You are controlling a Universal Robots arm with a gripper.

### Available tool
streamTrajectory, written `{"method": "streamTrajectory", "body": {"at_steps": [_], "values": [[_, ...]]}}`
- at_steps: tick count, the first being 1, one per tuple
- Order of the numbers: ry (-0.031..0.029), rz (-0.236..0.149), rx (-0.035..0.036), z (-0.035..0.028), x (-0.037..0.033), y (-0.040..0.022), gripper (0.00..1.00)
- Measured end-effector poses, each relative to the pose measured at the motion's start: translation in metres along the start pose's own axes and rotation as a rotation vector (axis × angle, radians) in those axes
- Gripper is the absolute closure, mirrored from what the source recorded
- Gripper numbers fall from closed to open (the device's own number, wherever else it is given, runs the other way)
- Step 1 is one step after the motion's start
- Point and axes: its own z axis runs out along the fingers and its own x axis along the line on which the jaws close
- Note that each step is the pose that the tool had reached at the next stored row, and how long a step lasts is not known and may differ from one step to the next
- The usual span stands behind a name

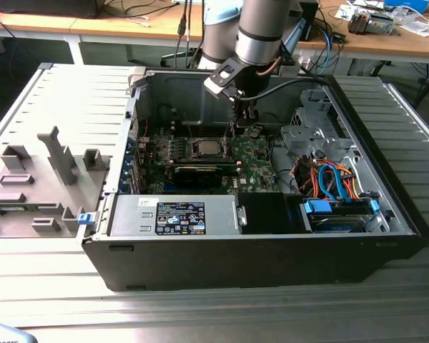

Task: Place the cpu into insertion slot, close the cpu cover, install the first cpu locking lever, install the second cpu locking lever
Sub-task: 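Close the cpu cover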

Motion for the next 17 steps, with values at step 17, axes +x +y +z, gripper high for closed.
{"method": "streamTrajectory", "body": {"at_steps": [17], "values": [[0.0031, 0.0, -0.0003, 0.0008, 0.0019, -0.0192, 0.89]]}}
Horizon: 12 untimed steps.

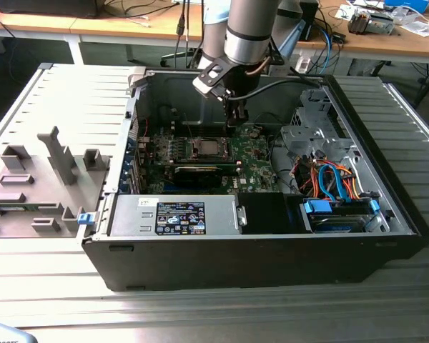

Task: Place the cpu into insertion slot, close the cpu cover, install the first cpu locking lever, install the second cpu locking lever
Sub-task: 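Close the cpu cover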

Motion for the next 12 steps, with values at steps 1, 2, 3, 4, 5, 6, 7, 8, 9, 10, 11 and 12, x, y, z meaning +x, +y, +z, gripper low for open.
{"method": "streamTrajectory", "body": {"at_steps": [1, 2, 3, 4, 5, 6, 7, 8, 9, 10, 11, 12], "values": [[0.0, 0.0, 0.0, 0.0, 0.0001, -0.0009, 0.89], [-0.0001, 0.0, 0.0001, 0.0001, 0.0002, -0.0015, 0.89], [0.0, 0.0, 0.0001, 0.0002, 0.0003, -0.0025, 0.89], [0.0, 0.0, 0.0001, 0.0004, 0.0003, -0.003, 0.89], [0.0001, 0.0, 0.0001, 0.0006, 0.0004, -0.0037, 0.89], [0.0001, 0.0, 0.0, 0.0009, 0.0004, -0.0044, 0.89], [0.0002, 0.0, 0.0, 0.0012, 0.0005, -0.0051, 0.89], [0.0002, 0.0, 0.0, 0.0015, 0.0006, -0.0055, 0.89], [0.0, 0.0, 0.0001, 0.0016, 0.0006, -0.0056, 0.89], [-0.0001, 0.0, 0.0001, 0.0016, 0.0005, -0.0056, 0.89], [-0.0001, 0.0, 0.0001, 0.0017, 0.0005, -0.0056, 0.89], [0.0, 0.0, 0.0, 0.0018, 0.0006, -0.0057, 0.89]]}}
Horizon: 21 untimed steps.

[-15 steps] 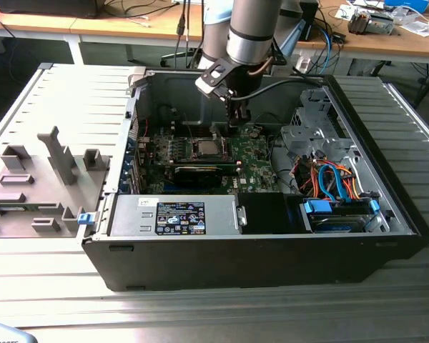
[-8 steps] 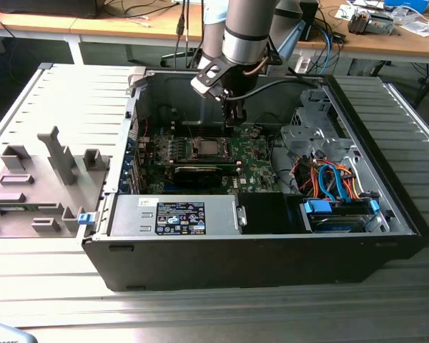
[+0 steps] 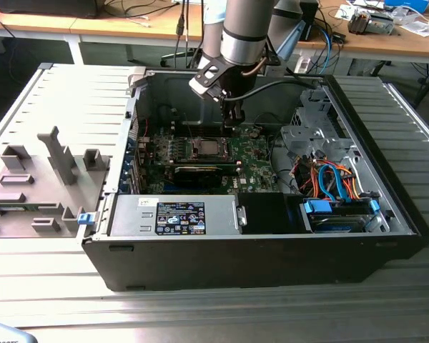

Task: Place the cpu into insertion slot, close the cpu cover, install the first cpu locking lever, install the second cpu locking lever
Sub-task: 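Close the cpu cover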

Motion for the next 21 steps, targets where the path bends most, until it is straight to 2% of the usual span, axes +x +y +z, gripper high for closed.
{"method": "streamTrajectory", "body": {"at_steps": [21], "values": [[0.0001, 0.0, 0.0, 0.0034, 0.001, -0.0095, 0.89]]}}
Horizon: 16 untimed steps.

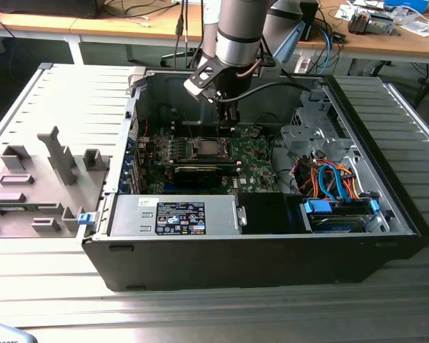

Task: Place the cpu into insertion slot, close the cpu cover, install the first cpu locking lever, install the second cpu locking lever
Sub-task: 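Close the cpu cover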

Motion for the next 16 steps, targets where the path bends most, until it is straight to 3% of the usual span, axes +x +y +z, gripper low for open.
{"method": "streamTrajectory", "body": {"at_steps": [16], "values": [[0.0, 0.0, 0.0, 0.0033, 0.0007, -0.0066, 0.89]]}}
